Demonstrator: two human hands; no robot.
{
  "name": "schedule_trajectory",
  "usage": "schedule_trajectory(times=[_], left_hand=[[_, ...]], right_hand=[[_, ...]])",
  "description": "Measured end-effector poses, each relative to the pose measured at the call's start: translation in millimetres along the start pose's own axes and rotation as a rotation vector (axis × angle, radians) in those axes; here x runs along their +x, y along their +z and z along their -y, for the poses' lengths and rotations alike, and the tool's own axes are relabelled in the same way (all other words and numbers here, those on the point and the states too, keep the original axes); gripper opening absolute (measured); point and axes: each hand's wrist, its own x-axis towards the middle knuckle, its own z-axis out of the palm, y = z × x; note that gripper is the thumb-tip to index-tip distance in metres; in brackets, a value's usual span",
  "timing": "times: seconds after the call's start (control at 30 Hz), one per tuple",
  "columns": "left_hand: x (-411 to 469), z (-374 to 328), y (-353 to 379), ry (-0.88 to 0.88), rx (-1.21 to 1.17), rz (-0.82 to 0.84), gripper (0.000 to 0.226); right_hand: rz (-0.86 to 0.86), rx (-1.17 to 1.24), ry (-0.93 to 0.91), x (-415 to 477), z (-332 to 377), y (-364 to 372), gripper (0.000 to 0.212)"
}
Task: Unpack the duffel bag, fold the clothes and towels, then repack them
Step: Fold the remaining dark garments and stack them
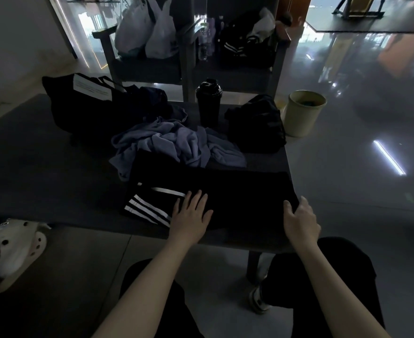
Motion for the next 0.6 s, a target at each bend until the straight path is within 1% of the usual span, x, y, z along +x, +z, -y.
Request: schedule_trajectory(times=[0.1,0.17,0.2,0.27,0.3,0.37,0.4,0.47,0.5,0.57,0.6], left_hand=[[-2,-4,1,-0.011,0.007,-0.019,0.056],[-5,-8,2,-0.007,0.016,-0.038,0.056],[-5,-9,2,-0.003,0.021,-0.041,0.056],[-5,-9,3,0.008,0.017,-0.040,0.056],[-6,-9,3,0.009,0.014,-0.038,0.055],[-6,-10,5,0.008,0.014,-0.049,0.055],[-6,-11,7,0.008,0.018,-0.061,0.056],[-5,-17,9,-0.002,0.028,-0.055,0.059],[-4,-23,11,-0.002,0.016,-0.046,0.064],[-6,-39,12,0.041,-0.034,-0.056,0.082],[-7,-47,12,0.072,-0.071,-0.083,0.084]], right_hand=[[-0.100,0.092,0.069,-1,2,-7,0.051],[-0.093,0.184,0.116,3,2,-10,0.049],[-0.068,0.273,0.164,7,3,-14,0.048],[0.010,0.547,0.261,16,4,-20,0.043],[0.054,0.687,0.300,19,6,-24,0.036],[0.106,0.860,0.325,18,14,-31,0.021],[0.095,0.899,0.299,17,19,-34,0.017],[0.034,0.965,0.200,12,32,-40,0.018],[0.000,0.967,0.132,9,40,-43,0.019],[-0.058,0.868,-0.040,2,60,-50,0.022],[-0.071,0.789,-0.132,-2,70,-50,0.024]])
